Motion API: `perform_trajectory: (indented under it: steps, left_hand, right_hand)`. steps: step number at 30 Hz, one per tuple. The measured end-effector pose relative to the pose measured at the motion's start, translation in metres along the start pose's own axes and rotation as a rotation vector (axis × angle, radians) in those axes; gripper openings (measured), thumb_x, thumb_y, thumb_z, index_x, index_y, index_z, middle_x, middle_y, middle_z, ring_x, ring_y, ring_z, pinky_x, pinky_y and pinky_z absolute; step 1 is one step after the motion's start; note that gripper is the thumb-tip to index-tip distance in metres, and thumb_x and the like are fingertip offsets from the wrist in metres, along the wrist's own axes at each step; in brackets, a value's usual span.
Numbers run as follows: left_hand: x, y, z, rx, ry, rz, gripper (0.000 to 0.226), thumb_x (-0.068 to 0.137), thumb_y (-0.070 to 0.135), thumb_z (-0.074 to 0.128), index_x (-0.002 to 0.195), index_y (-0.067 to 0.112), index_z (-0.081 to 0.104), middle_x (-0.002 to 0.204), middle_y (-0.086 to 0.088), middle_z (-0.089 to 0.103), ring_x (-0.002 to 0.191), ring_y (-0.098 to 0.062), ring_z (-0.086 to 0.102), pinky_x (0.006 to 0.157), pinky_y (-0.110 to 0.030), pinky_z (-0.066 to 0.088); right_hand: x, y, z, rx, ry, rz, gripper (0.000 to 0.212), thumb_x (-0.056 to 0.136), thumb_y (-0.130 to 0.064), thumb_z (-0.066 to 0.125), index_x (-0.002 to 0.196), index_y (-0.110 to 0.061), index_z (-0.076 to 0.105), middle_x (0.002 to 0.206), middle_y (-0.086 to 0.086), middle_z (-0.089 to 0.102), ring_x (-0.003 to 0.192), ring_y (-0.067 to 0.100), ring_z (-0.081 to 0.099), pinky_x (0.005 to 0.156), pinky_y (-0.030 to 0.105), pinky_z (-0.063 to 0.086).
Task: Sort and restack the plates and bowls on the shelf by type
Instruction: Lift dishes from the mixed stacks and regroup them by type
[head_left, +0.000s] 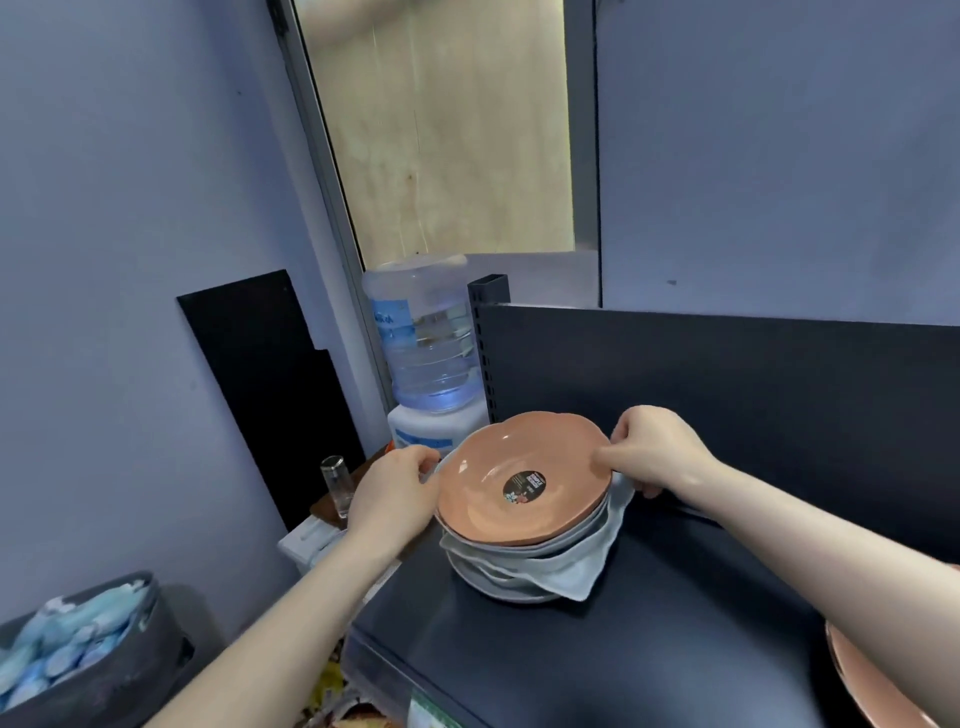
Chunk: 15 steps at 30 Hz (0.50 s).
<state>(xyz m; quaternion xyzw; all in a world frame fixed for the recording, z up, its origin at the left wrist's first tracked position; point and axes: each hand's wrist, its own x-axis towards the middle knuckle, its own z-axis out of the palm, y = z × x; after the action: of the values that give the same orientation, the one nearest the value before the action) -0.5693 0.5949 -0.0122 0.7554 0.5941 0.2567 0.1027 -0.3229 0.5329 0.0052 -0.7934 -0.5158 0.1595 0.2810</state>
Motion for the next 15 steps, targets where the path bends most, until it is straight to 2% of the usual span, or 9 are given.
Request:
perform_trajectory:
  steps: [4, 6, 8, 11, 15]
  left_hand:
    - [0.022, -0.005, 0.008, 0.041, -0.035, -0.014, 0.031, 0.088, 0.018, 0.046, 0.106, 0.021, 0.071, 0.110, 0.002, 0.070, 0.105, -0.020, 0.061, 0.084, -0.034, 0.053]
    - [0.030, -0.008, 0.009, 0.064, -0.070, -0.012, 0.026, 0.086, 0.015, 0.048, 0.093, 0.024, 0.071, 0.102, -0.001, 0.070, 0.104, -0.022, 0.062, 0.082, -0.035, 0.051]
    - [0.037, -0.009, 0.008, 0.077, -0.096, 0.001, 0.018, 0.081, 0.015, 0.051, 0.078, 0.021, 0.068, 0.093, -0.004, 0.071, 0.095, -0.023, 0.064, 0.079, -0.037, 0.052]
    - [0.049, -0.011, 0.008, 0.097, -0.128, 0.025, 0.018, 0.077, 0.019, 0.055, 0.081, 0.017, 0.072, 0.090, -0.002, 0.072, 0.084, -0.021, 0.063, 0.074, -0.034, 0.052]
    - [0.058, -0.008, 0.009, 0.120, -0.194, 0.070, 0.014, 0.072, 0.023, 0.061, 0.080, 0.018, 0.071, 0.078, -0.001, 0.071, 0.075, -0.021, 0.067, 0.070, -0.032, 0.056]
  right_hand:
    - [0.015, -0.006, 0.003, -0.083, -0.046, -0.003, 0.015, 0.061, -0.010, 0.059, 0.064, 0.003, 0.067, 0.057, 0.015, 0.070, 0.041, 0.026, 0.062, 0.048, 0.029, 0.053]
    - [0.018, -0.010, 0.000, -0.051, -0.021, -0.022, 0.020, 0.064, -0.004, 0.053, 0.067, 0.006, 0.069, 0.058, 0.017, 0.071, 0.049, 0.030, 0.069, 0.048, 0.032, 0.056]
    - [0.015, -0.013, -0.011, -0.034, 0.050, -0.044, 0.019, 0.069, -0.004, 0.050, 0.068, 0.002, 0.068, 0.057, 0.015, 0.070, 0.048, 0.029, 0.068, 0.043, 0.030, 0.054]
    - [0.004, -0.006, -0.034, -0.035, 0.192, -0.039, 0.015, 0.076, -0.007, 0.049, 0.072, -0.006, 0.063, 0.052, 0.010, 0.067, 0.041, 0.027, 0.065, 0.041, 0.028, 0.051]
    - [-0.023, 0.012, -0.054, 0.097, 0.295, 0.092, 0.014, 0.080, -0.005, 0.050, 0.078, -0.005, 0.064, 0.057, 0.013, 0.068, 0.045, 0.028, 0.065, 0.042, 0.031, 0.054]
